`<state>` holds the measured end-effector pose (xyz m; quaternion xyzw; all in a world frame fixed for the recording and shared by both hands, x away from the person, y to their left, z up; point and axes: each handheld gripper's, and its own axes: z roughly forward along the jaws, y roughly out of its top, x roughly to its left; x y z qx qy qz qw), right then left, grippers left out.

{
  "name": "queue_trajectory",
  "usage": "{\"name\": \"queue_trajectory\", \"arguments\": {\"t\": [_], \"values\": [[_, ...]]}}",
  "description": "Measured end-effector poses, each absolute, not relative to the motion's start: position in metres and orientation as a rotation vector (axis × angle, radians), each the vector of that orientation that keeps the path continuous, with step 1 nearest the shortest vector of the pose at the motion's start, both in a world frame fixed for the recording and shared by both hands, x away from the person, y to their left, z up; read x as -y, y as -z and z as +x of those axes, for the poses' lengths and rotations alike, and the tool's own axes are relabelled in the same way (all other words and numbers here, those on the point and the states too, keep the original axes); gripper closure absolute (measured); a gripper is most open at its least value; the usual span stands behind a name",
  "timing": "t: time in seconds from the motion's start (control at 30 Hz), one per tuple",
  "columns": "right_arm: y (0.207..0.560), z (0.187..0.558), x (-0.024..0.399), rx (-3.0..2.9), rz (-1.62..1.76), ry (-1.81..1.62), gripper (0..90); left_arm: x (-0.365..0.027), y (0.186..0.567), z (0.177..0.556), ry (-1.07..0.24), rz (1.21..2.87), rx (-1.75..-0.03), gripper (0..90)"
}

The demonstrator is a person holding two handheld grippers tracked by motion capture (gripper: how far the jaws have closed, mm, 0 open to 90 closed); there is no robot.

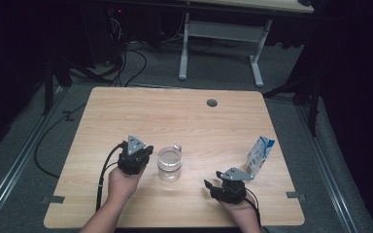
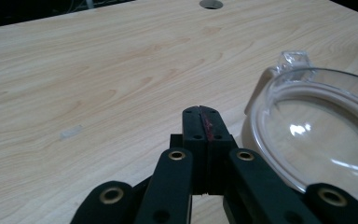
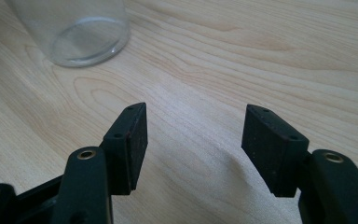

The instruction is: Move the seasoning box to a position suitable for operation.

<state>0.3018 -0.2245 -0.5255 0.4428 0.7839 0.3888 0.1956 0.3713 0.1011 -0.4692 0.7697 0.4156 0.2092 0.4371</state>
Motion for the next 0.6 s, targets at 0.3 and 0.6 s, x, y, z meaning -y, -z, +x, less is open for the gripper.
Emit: {"name": "queue_trajectory", "arguments": {"t": [0.3, 0.6], "values": [[0.525, 0.301, 0.225, -2.189, 1.24, -1.108, 39.2, -0.099, 0.484, 0.36, -0.468, 1.883, -1.033, 90.0], [0.525, 0.301, 0.225, -2.186, 1.241, -1.109, 39.7, -0.096, 0.488, 0.351, -0.457, 1.883, -1.023, 90.0]]}}
